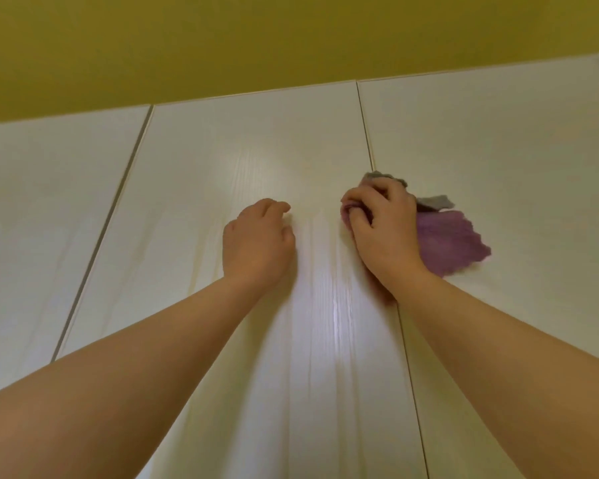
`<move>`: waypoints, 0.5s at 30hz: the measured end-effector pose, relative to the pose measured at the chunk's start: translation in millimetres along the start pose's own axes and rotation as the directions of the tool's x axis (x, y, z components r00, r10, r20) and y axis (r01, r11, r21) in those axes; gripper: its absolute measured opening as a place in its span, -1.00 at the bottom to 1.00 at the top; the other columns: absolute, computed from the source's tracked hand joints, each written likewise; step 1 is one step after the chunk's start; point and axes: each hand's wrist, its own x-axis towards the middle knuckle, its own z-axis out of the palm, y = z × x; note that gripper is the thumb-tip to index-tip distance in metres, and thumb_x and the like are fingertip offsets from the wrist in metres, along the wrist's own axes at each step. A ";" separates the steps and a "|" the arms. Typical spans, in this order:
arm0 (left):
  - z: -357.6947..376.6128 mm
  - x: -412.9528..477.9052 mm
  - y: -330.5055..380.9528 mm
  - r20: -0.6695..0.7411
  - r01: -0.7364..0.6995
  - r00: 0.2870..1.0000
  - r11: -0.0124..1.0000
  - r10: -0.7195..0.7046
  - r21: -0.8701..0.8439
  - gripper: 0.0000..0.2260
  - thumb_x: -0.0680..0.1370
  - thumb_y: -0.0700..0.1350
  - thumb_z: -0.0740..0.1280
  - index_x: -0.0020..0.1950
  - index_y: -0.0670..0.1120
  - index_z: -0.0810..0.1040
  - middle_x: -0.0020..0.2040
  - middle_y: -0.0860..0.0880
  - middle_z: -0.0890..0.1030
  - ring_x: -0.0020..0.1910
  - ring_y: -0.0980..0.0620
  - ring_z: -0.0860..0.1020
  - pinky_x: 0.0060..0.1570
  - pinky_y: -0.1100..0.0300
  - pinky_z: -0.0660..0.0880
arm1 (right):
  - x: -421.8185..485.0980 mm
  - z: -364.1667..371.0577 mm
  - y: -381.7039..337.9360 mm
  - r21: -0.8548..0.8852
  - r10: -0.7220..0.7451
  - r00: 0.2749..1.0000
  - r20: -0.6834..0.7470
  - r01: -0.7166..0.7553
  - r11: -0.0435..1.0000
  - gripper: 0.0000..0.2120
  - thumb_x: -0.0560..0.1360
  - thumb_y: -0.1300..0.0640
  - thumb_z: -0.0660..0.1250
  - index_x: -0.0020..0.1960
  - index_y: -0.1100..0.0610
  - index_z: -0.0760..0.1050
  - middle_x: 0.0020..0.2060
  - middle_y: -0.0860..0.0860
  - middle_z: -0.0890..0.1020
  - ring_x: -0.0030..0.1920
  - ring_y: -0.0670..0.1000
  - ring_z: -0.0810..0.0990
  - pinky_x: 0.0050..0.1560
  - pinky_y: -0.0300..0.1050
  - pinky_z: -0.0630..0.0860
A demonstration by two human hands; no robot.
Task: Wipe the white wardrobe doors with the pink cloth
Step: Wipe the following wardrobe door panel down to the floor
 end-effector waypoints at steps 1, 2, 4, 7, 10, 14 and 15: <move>6.0 4.0 -5.7 -0.002 -0.014 1.000 0.999 0.014 0.048 -0.62 0.64 -0.07 0.08 0.47 -0.05 0.28 0.48 -0.01 0.26 0.46 -0.01 0.20 0.34 0.12 0.14 | 2.7 9.2 4.2 -0.052 -0.081 0.995 0.049 0.084 0.995 -0.81 0.51 0.21 0.25 0.03 0.07 0.60 0.21 0.02 0.45 0.25 0.08 0.33 0.15 -0.16 0.19; 9.7 6.9 -12.3 0.017 -0.019 1.000 0.996 0.018 0.084 -0.59 0.64 -0.04 0.07 0.50 -0.06 0.21 0.52 -0.04 0.17 0.50 -0.04 0.11 0.39 0.09 0.09 | 5.7 17.2 6.7 -0.127 -0.140 0.985 0.100 0.152 0.980 -0.79 0.53 0.17 0.23 0.07 0.03 0.58 0.28 0.00 0.42 0.29 0.06 0.31 0.19 -0.08 0.20; 12.7 14.4 -27.1 0.088 -0.044 0.996 0.991 0.033 0.127 -0.51 0.65 0.05 0.03 0.54 -0.08 0.08 0.56 -0.08 0.03 0.53 -0.08 -0.02 0.44 0.05 0.00 | 16.1 31.2 9.0 -0.280 -0.195 0.962 0.191 0.244 0.928 -0.72 0.58 0.13 0.12 0.21 -0.01 0.50 0.29 -0.01 0.43 0.29 0.04 0.35 0.19 -0.03 0.26; 16.0 20.3 -43.6 0.153 -0.084 0.986 0.982 0.058 0.170 -0.42 0.62 0.18 -0.05 0.57 -0.05 -0.08 0.57 -0.05 -0.11 0.54 -0.02 -0.15 0.48 0.04 -0.13 | 40.1 41.1 11.8 -0.374 -0.211 0.950 0.230 0.286 0.882 -0.69 0.62 0.16 0.03 0.27 0.04 0.43 0.21 0.05 0.47 0.19 0.10 0.46 0.06 -0.03 0.40; 23.9 20.1 -47.0 0.161 -0.106 0.984 0.973 0.074 0.203 -0.40 0.59 0.21 -0.16 0.56 -0.02 -0.20 0.56 -0.01 -0.20 0.52 0.03 -0.24 0.47 0.04 -0.24 | 61.9 44.5 12.4 -0.423 -0.165 0.975 0.152 0.215 0.880 -0.70 0.59 0.17 0.08 0.23 0.04 0.49 0.43 0.09 0.24 0.29 0.15 0.36 0.17 -0.04 0.35; 28.0 20.8 -50.4 0.118 -0.124 0.988 0.971 0.101 0.206 -0.40 0.59 0.22 -0.18 0.56 -0.02 -0.22 0.56 -0.01 -0.22 0.52 0.03 -0.25 0.46 0.04 -0.25 | 66.7 52.8 4.9 -0.529 -0.097 0.994 -0.047 0.058 0.847 -0.72 0.60 0.15 0.09 0.24 0.08 0.46 0.23 0.15 0.38 0.22 0.16 0.33 0.09 -0.01 0.28; 28.3 21.1 -51.3 0.122 -0.130 0.987 0.971 0.106 0.202 -0.40 0.59 0.22 -0.18 0.56 -0.03 -0.22 0.56 -0.01 -0.22 0.52 0.02 -0.25 0.46 0.03 -0.25 | 64.1 55.4 3.6 -0.530 -0.097 0.995 -0.021 0.071 0.845 -0.71 0.60 0.15 0.08 0.25 0.11 0.45 0.19 0.16 0.43 0.19 0.17 0.36 0.06 -0.01 0.31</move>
